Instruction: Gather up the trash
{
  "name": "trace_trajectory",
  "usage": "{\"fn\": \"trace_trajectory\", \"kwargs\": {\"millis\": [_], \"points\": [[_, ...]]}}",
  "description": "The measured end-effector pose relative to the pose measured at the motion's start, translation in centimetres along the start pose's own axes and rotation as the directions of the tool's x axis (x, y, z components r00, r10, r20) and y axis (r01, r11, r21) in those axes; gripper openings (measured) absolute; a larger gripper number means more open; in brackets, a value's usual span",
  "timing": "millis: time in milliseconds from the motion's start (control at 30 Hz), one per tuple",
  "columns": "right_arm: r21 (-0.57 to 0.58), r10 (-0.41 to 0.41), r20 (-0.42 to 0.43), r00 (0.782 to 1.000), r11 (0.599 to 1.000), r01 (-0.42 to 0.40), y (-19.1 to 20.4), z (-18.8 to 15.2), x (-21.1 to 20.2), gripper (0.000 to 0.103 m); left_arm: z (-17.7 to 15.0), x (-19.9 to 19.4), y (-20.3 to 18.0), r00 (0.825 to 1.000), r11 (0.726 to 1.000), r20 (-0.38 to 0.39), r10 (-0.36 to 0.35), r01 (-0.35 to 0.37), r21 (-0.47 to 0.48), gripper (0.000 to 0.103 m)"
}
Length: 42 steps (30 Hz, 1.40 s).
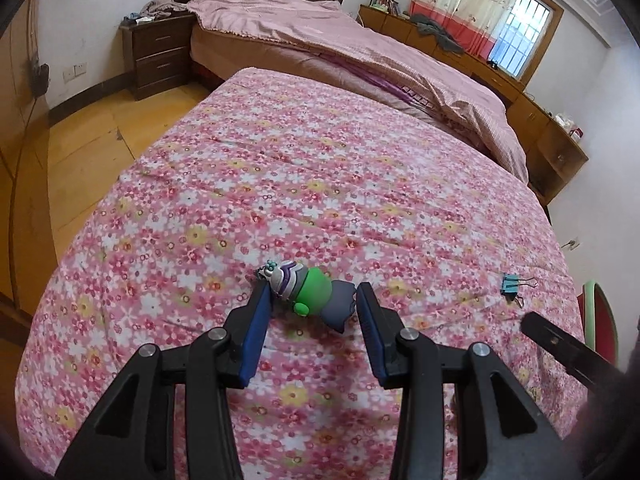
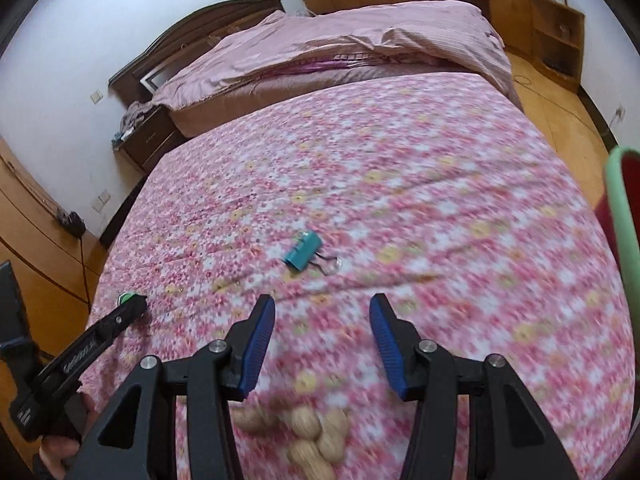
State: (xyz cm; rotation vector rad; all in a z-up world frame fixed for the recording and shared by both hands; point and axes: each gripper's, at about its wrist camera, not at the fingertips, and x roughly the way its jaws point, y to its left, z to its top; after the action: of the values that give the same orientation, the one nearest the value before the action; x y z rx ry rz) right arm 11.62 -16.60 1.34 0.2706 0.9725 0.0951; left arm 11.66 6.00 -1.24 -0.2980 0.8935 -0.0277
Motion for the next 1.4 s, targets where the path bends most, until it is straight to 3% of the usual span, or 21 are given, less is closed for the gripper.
{"fn": "trace_trajectory", "kwargs": {"millis": [167, 267, 367, 500, 633, 900, 1067, 1200, 1267, 1400], "points": [[-0.027, -0.041, 0.013, 0.999, 0.999, 0.041, 0.9, 0.4, 1.1, 0.05, -0.3, 0.0, -0.2, 1.0, 1.0, 0.014, 0.002, -0.003, 0.021, 0.043], [-0.042, -0.074, 0.027, 0.997, 0.996, 0.075, 1.4, 0.6, 1.5, 0.043, -0.3, 0.2, -0.4, 1.0, 0.999, 0.02, 0.009, -0.01, 0.031, 0.044], [-0.079, -0.119, 0.043, 0.992, 0.989, 0.122, 2.1, 0.7, 2.0, 0.034, -0.2, 0.2, -0.4, 1.0, 0.999, 0.021, 0.009, -0.01, 0.034, 0.044], [-0.094, -0.156, 0.058, 0.986, 0.982, 0.161, 2.0, 0.8, 2.2, 0.011, -0.5, 0.1, -0.5, 1.0, 1.0, 0.018, -0.002, 0.002, 0.03, 0.043], [-0.053, -0.118, 0.056, 0.991, 0.991, 0.121, 0.9, 0.7, 1.7, 0.004, -0.8, -0.5, -0.8, 1.0, 0.999, 0.013, -0.024, 0.024, 0.037, 0.044], [0.031, -0.02, 0.074, 0.997, 0.999, 0.017, -1.4, -0.7, -1.5, 0.003, -1.5, -2.2, -2.1, 0.998, 0.996, 0.016, -0.064, 0.063, 0.06, 0.044], [0.034, 0.017, 0.131, 0.991, 0.999, -0.022, -2.0, -1.7, -4.2, 0.003, -1.8, -3.0, -3.3, 0.997, 0.993, 0.008, -0.076, 0.075, 0.087, 0.044], [0.028, 0.032, 0.129, 0.991, 0.999, -0.036, -1.5, -1.3, -4.5, 0.004, -1.6, -3.7, -3.4, 0.996, 0.993, 0.026, -0.08, 0.077, 0.089, 0.044], [0.028, 0.027, 0.116, 0.993, 0.999, -0.031, -1.1, -1.0, -4.3, 0.008, -1.3, -3.9, -2.9, 0.996, 0.994, 0.04, -0.082, 0.079, 0.079, 0.044], [0.001, 0.038, 0.106, 0.994, 0.999, -0.038, 0.0, -0.4, -3.6, 0.028, -0.8, -4.1, -1.7, 0.996, 0.997, 0.055, -0.068, 0.065, 0.051, 0.044]]}}
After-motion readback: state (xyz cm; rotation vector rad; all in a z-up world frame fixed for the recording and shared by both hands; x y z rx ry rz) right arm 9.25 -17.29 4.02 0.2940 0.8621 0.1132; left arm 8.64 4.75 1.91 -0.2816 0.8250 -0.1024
